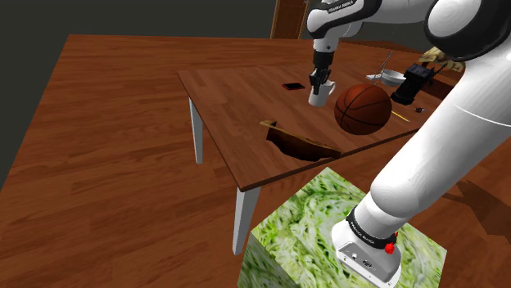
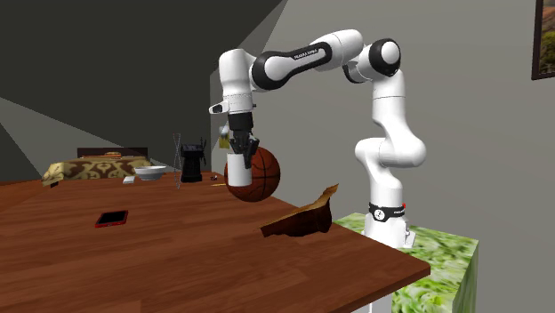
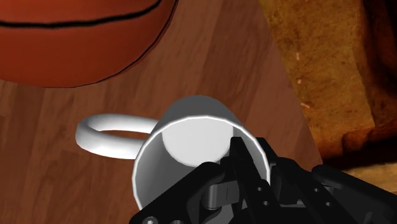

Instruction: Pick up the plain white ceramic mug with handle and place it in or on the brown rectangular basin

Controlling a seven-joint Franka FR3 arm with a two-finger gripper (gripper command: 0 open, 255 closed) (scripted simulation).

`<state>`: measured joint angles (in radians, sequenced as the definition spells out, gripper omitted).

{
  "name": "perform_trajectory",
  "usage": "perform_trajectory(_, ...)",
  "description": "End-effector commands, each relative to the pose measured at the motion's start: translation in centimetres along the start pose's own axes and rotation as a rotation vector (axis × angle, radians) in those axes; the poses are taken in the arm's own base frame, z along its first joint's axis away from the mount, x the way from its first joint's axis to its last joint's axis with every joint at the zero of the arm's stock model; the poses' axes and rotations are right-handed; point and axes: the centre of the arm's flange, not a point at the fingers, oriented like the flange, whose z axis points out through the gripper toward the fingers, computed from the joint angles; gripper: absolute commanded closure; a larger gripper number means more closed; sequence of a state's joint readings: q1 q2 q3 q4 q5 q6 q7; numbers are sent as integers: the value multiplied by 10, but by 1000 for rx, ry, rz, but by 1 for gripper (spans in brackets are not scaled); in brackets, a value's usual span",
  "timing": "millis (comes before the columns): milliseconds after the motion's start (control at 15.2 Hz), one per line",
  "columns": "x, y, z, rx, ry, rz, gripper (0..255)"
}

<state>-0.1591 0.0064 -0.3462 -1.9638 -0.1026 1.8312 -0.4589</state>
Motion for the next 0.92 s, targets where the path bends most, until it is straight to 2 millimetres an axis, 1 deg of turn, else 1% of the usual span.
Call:
perform_trajectory(0,-2,0,-11,0,0,0,255)
perform_trajectory(594,-10,1,-58,0,0,0,255)
perform_trajectory(660,-11,1,-60,0,0,0,255)
perform_trajectory(858,-28,-34,-62,0,0,0,255)
